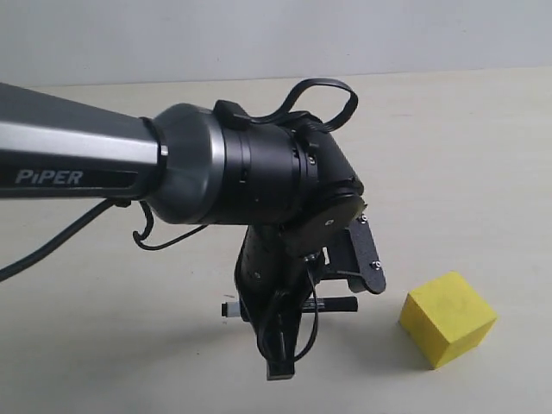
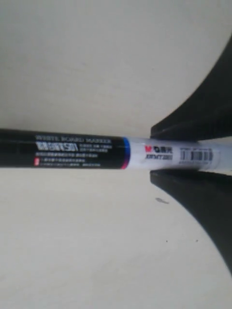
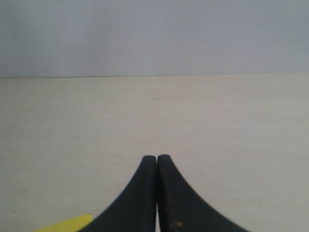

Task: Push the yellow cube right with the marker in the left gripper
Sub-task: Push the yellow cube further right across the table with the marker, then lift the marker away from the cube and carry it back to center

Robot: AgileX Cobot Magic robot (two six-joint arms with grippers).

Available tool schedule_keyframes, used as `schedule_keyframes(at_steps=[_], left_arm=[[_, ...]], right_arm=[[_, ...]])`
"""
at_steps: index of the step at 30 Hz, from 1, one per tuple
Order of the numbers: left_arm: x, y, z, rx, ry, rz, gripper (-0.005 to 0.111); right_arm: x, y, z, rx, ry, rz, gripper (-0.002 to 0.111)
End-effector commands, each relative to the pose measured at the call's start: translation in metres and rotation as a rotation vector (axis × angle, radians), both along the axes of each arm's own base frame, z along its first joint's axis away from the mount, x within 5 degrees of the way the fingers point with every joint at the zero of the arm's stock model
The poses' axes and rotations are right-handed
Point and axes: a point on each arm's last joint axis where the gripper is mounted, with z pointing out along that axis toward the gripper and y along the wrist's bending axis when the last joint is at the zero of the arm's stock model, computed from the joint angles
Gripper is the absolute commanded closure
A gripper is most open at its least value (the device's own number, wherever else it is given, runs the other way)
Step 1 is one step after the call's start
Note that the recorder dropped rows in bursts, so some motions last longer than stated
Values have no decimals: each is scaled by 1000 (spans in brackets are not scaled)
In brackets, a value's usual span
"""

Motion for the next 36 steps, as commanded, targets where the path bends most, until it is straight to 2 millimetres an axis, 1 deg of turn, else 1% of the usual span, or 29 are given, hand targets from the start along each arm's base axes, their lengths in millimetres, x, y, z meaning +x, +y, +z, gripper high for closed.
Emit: schedule_keyframes(at_steps=[1, 4, 9, 11, 17, 27, 28, 30, 33, 35, 36], left_arm=[[-11, -13, -1, -91, 14, -3, 107], [-15, -21, -1, -150, -7, -27, 107], [-9, -35, 5, -278, -58, -44, 107], [-5, -32, 6, -256, -52, -22, 107], [-9, -22, 6, -134, -8, -3, 107], [-8, -24, 6, -167, -24, 7, 107], [-6, -24, 6, -171, -37, 42, 107], [4, -19, 10, -192, -89, 187, 107], [29, -5, 19, -249, -187, 531, 107], [46, 10, 26, -294, -217, 787, 107], [53, 15, 29, -313, -221, 869, 107]], right_arm=[[0, 0, -1, -9, -7, -3, 108], [0, 0, -1, -9, -7, -3, 108], [0, 0, -1, -9, -7, -3, 108], [0, 0, -1, -9, -7, -3, 108], [0, 0, -1, -9, -7, -3, 108], [0, 0, -1, -9, -7, -3, 108], [0, 0, -1, -9, -7, -3, 108], [0, 0, -1, -9, -7, -3, 108], [0, 0, -1, -9, -7, -3, 108], [0, 0, -1, -9, -7, -3, 108], [0, 0, -1, -9, -7, -3, 108]])
